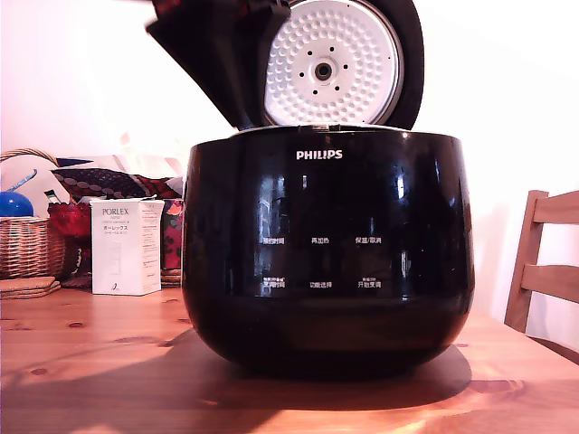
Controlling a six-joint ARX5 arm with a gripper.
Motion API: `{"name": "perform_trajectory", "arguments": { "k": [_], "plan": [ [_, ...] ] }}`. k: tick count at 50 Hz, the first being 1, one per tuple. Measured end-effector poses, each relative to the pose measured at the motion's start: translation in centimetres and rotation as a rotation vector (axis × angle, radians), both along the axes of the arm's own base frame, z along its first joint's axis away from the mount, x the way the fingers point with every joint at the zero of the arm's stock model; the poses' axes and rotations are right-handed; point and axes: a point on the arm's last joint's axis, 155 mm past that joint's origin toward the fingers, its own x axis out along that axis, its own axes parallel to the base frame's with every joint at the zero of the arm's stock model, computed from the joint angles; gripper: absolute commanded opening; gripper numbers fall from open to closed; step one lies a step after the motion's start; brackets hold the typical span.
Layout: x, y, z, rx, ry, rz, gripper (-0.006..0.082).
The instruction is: Place the pot you are holding inside the rice cooker
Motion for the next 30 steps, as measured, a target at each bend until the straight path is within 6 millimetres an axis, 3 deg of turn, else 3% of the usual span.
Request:
{"name": "perform_trajectory", "arguments": {
  "k": [8,14,22,30],
  "plan": [
    [0.2,-0.3,1.3,-0.029,-0.011,0.044,0.0137],
    [0.3,-0.3,1.6,-0.054,0.008,0.133,-0.0030],
    [0.5,-0.2,1.6,-0.085,0.041,0.273,-0.0019],
    [1.8,0.1,1.9,-0.170,0.092,0.562,-0.0019]
  ]
}}
